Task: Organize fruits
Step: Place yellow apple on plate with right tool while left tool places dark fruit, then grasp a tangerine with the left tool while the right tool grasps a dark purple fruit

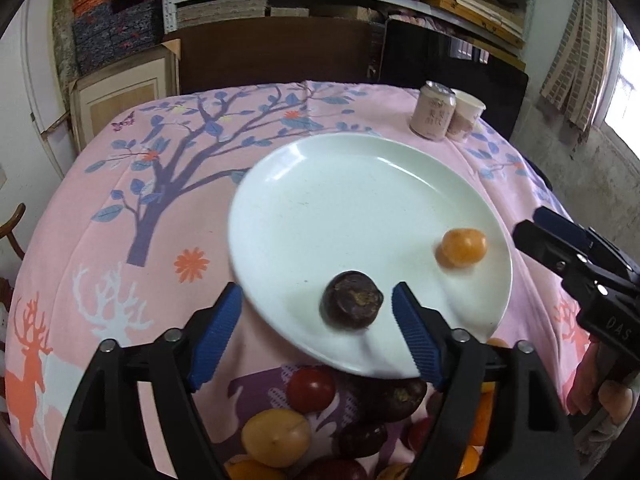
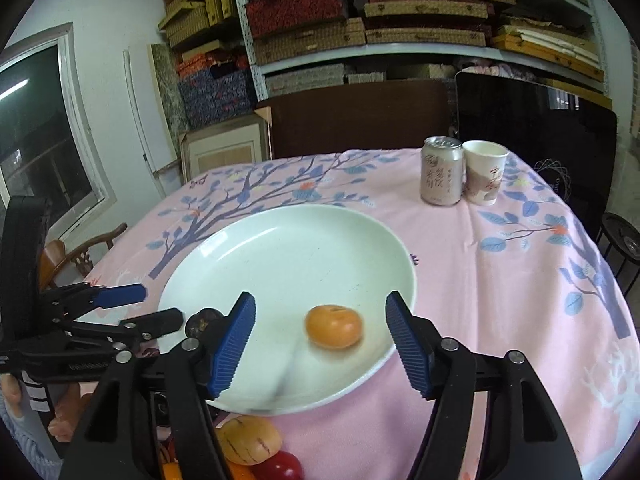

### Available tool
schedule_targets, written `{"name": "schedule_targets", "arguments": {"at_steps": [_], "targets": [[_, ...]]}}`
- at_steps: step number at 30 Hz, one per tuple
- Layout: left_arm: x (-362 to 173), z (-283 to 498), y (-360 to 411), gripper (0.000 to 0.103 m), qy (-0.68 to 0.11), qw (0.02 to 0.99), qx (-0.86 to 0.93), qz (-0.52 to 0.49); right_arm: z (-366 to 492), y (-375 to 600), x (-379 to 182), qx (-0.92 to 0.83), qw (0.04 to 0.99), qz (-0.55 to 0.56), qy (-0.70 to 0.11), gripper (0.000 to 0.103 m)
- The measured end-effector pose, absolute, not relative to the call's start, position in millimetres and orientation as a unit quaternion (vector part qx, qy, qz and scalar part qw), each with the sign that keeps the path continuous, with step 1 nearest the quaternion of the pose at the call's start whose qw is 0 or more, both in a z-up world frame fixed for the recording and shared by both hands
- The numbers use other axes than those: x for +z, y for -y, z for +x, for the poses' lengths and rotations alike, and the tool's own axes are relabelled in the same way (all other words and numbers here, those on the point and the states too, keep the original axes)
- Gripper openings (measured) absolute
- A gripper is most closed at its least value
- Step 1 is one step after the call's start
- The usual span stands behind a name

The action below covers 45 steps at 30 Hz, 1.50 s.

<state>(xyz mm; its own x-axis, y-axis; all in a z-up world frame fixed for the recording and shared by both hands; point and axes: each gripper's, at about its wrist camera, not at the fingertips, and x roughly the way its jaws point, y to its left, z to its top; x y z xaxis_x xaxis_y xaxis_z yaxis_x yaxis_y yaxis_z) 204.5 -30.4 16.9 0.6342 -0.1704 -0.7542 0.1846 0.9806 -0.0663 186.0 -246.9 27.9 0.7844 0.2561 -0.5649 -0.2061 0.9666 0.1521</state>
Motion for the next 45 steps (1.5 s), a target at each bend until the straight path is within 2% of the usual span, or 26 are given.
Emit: {"name": "schedule_targets", "arguments": {"at_steps": [5,10,14,21,25,26,28,29,35,36,37,45], "targets": [[28,170,-3,0.084,-0.392,0.918,-0.065,-0.018,164,259,28,0.115,0.947,0.062,-0.293,0.070],[12,112,-43,0.085,-0.387,0.921,-0.028,-0.037,120,271,15,0.103,0.947,0.084,-0.293,0.082],[-12,70,-59,0.086,-0.405,0.913,-0.020,-0.034,93,287,13,0.104,0.945,0.126,-0.282,0.085],[-23,62,-42,0.086,-0.422,0.906,-0.017,0.013,80,293,6,0.101,0.943,0.140,-0.284,0.088],[-25,65,-48,0.085,-0.428,0.904,-0.021,-0.005,80,285,4,0.101,0.945,0.123,-0.285,0.088],[-25,65,-50,0.082,-0.430,0.902,-0.026,-0.013,79,284,4,0.101,0.945,0.121,-0.286,0.088],[-24,65,-49,0.055,-0.432,0.899,-0.065,-0.029,79,284,3,0.103,0.944,0.119,-0.290,0.088],[-24,64,-46,0.052,-0.431,0.899,-0.071,-0.025,79,283,3,0.104,0.944,0.118,-0.291,0.088],[-25,64,-40,0.049,-0.428,0.900,-0.079,-0.017,80,283,1,0.103,0.942,0.117,-0.296,0.088],[-24,63,-39,0.047,-0.428,0.900,-0.082,-0.018,80,283,1,0.104,0.942,0.116,-0.296,0.088],[-24,63,-38,0.038,-0.428,0.899,-0.089,-0.018,80,283,1,0.104,0.942,0.116,-0.296,0.088],[-24,65,-47,0.038,-0.433,0.895,-0.098,-0.045,81,280,-3,0.103,0.939,0.111,-0.310,0.088]]}}
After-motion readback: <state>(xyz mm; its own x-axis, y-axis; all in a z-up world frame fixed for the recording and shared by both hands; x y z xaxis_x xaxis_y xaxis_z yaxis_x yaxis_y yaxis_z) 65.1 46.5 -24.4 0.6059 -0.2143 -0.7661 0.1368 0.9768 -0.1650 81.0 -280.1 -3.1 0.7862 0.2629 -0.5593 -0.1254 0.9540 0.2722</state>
